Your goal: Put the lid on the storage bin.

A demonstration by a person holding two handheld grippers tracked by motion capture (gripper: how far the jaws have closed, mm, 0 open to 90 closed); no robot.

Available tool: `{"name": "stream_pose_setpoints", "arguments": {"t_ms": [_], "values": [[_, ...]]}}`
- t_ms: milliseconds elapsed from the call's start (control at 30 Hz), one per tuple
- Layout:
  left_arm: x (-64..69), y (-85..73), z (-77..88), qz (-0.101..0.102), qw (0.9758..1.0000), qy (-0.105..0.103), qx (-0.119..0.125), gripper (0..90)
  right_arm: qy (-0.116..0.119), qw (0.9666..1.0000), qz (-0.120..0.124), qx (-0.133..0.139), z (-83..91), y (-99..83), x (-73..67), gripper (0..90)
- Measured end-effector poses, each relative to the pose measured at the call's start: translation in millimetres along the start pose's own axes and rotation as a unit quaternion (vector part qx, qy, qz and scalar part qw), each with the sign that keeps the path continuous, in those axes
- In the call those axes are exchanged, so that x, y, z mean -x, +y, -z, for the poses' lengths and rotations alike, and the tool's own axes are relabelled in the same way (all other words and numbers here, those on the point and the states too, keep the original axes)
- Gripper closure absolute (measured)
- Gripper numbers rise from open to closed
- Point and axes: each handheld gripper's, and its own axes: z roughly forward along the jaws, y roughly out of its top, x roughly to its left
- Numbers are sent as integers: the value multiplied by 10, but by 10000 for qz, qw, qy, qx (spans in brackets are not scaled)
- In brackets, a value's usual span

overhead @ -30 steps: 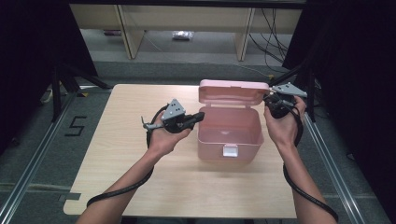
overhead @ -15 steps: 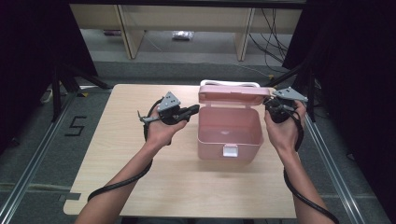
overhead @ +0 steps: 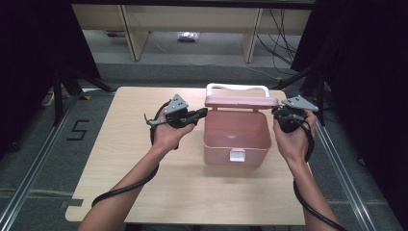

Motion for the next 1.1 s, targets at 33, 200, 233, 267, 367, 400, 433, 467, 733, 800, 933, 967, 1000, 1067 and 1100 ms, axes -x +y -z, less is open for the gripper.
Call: {"name": "stream_pose_setpoints", "arguments": {"t_ms": [33, 200, 233, 267, 367, 400, 433, 467, 733, 800, 933, 967, 1000, 1067, 1100], "values": [[6, -6, -4, 16, 10000, -8, -8, 899, -29, 9999, -103, -11, 13, -10, -22, 879], [39, -23, -1, 1, 10000, -59, -29, 899, -44, 9999, 73, 54, 30, -64, -20, 876], [47, -24, 2, -2, 10000, -63, -33, 899, -4, 10000, -22, -56, 46, -70, -31, 876], [52, -23, 5, -6, 10000, -80, -34, 899, -21, 10000, 10, -23, 47, -79, -31, 875], [78, -24, 12, -21, 9999, -110, -41, 899, -30, 10000, 30, 62, 52, -113, -34, 872], [82, -24, 15, -47, 9999, -113, -44, 899, -25, 10000, 29, 1, 66, -119, -37, 872], [87, -24, 18, -55, 9999, -110, -44, 899, 7, 10000, -78, -33, 74, -126, -50, 871], [88, -25, 19, -54, 9999, -114, -38, 899, 31, 10000, -42, -36, 73, -134, -42, 870], [107, -43, 1, -45, 9999, -153, -43, 899, 115, 9999, -14, -60, 102, -192, -33, 861], [114, -45, 1, -45, 9998, -171, -61, 899, 144, 9998, -33, -122, 124, -210, -29, 858], [126, -53, 6, -82, 9998, -172, -98, 899, 291, 9993, -103, -218, 172, -265, 7, 842], [130, -57, 7, -80, 9998, -178, -94, 899, 274, 9993, -176, -173, 196, -291, 5, 864], [132, -61, 9, -95, 9997, -179, -107, 899, 319, 9992, -121, -199, 211, -321, 17, 892], [142, -73, 13, -111, 9997, -183, -134, 899, 407, 9984, -227, -305, 255, -367, 32, 900], [146, -79, 15, -118, 9997, -184, -142, 899, 466, 9984, -124, -293, 268, -392, 59, 900]]}}
